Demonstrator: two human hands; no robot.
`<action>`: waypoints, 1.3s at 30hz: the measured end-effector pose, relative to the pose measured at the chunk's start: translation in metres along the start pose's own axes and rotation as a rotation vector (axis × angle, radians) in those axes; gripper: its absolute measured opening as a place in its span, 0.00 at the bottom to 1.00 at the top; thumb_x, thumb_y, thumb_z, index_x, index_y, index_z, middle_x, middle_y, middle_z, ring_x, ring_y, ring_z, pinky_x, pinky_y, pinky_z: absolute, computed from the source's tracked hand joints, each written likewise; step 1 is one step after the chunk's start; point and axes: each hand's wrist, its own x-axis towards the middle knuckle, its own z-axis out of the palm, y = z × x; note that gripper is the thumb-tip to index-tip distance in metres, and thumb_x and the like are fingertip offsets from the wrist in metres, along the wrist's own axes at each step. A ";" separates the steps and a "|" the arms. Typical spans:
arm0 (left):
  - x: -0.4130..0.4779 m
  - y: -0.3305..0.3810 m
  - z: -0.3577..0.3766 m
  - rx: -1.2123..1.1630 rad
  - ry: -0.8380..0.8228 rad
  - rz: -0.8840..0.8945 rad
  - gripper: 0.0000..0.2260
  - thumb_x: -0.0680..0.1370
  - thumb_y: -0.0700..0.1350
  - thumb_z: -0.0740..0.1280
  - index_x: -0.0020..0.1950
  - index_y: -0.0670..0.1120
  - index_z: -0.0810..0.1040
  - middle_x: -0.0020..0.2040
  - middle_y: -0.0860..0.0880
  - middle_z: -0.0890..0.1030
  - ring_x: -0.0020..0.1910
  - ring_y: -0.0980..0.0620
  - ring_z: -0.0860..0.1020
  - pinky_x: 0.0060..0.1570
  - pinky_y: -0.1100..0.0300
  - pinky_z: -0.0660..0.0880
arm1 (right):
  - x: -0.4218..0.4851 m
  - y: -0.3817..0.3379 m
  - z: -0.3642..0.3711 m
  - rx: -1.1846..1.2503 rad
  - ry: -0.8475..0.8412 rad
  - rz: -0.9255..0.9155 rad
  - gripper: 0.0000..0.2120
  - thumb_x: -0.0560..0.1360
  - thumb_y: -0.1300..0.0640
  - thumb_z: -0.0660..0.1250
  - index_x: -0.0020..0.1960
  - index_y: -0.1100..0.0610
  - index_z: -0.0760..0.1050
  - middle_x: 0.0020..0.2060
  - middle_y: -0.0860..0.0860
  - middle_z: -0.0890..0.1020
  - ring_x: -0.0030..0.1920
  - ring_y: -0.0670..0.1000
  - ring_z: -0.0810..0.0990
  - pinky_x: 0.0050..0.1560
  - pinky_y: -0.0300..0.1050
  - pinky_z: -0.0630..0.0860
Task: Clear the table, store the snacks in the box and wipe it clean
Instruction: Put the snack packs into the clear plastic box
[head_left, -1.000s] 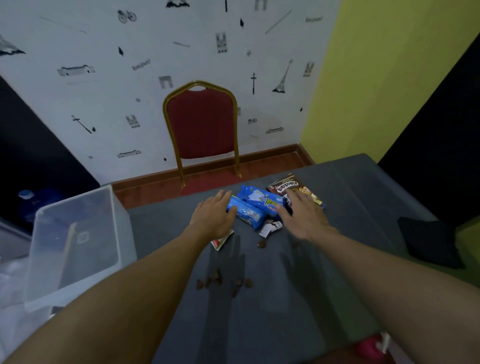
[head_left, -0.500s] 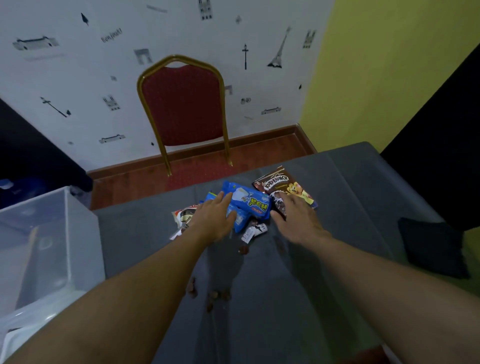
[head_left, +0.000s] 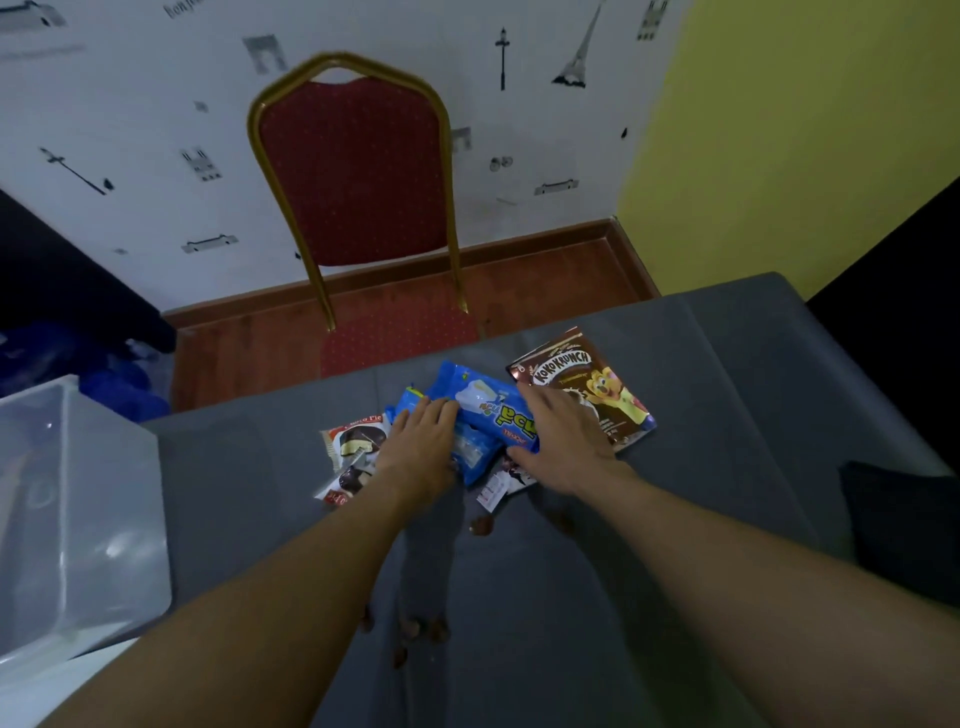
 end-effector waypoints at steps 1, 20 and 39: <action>0.001 -0.001 0.003 0.022 0.025 0.004 0.38 0.72 0.45 0.73 0.75 0.47 0.55 0.75 0.47 0.61 0.77 0.45 0.57 0.76 0.45 0.55 | 0.004 -0.001 0.004 -0.005 -0.006 -0.008 0.45 0.72 0.39 0.72 0.79 0.52 0.53 0.73 0.53 0.66 0.71 0.56 0.66 0.70 0.54 0.65; -0.001 -0.007 -0.026 0.116 0.145 0.060 0.23 0.73 0.46 0.70 0.65 0.48 0.67 0.59 0.46 0.69 0.59 0.44 0.74 0.64 0.50 0.68 | 0.020 -0.010 -0.025 0.142 0.049 0.033 0.34 0.78 0.48 0.68 0.79 0.47 0.55 0.66 0.57 0.63 0.63 0.56 0.69 0.63 0.52 0.73; -0.143 -0.114 -0.100 0.090 0.537 -0.189 0.27 0.73 0.53 0.68 0.72 0.51 0.69 0.57 0.49 0.76 0.55 0.45 0.72 0.55 0.51 0.68 | 0.005 -0.138 -0.060 0.223 0.168 -0.248 0.32 0.76 0.53 0.70 0.77 0.50 0.62 0.59 0.56 0.66 0.56 0.57 0.73 0.58 0.50 0.73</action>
